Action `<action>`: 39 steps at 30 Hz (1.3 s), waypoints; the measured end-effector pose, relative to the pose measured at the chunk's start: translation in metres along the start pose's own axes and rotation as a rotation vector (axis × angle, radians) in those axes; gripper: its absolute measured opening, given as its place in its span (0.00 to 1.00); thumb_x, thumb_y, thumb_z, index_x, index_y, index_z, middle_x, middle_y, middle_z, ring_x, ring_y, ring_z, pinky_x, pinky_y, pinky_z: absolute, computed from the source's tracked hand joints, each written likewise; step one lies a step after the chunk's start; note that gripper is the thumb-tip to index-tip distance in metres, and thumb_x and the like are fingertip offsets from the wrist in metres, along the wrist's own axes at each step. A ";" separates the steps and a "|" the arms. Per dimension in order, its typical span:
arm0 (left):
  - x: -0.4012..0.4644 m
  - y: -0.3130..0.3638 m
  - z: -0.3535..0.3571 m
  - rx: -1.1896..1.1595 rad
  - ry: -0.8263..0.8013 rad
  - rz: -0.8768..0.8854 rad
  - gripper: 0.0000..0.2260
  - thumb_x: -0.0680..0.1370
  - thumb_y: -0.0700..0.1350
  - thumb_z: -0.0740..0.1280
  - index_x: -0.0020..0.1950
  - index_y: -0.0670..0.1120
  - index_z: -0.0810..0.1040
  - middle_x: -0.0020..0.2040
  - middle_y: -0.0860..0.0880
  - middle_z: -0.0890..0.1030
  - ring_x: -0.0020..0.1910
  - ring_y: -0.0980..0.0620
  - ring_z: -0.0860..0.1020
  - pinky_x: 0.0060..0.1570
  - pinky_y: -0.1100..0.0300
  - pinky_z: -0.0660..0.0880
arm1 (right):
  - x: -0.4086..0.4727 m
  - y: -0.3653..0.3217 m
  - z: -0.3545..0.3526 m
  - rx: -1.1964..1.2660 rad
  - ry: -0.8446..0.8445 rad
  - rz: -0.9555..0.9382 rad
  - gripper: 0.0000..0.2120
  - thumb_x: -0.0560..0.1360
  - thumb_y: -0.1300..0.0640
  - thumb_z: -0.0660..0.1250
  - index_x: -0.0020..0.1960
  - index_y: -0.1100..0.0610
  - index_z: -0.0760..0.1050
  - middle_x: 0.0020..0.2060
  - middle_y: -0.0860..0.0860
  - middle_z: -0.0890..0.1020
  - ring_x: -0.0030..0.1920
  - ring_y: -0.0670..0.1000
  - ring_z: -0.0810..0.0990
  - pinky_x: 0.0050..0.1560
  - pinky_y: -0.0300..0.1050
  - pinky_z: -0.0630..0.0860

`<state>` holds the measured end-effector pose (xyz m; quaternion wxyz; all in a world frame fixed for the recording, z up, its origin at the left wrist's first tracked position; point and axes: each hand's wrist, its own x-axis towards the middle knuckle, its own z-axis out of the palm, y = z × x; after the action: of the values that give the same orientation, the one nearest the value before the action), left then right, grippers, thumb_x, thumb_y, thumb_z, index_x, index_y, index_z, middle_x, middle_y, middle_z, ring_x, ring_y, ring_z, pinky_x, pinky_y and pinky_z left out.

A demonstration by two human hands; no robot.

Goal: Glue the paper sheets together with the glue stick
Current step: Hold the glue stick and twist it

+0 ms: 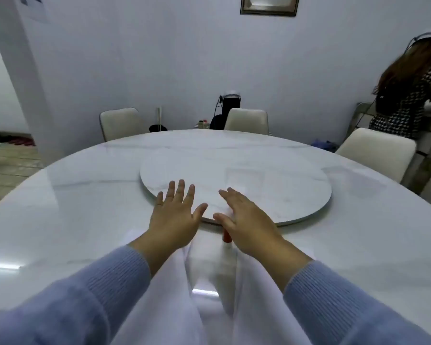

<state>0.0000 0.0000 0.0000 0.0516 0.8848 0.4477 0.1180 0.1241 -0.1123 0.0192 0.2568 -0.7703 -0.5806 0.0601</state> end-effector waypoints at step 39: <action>-0.109 0.029 -0.002 -1.563 -0.160 0.127 0.11 0.69 0.50 0.66 0.48 0.49 0.83 0.40 0.46 0.85 0.39 0.51 0.83 0.45 0.58 0.79 | -0.062 -0.031 0.009 1.282 0.241 -0.018 0.10 0.73 0.50 0.65 0.51 0.48 0.80 0.43 0.52 0.85 0.40 0.50 0.78 0.42 0.44 0.74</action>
<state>-0.0402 -0.1047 -0.0105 0.6842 0.6216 0.1784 0.3372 0.0745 -0.1606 0.0135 0.7289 -0.4611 -0.4032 0.3057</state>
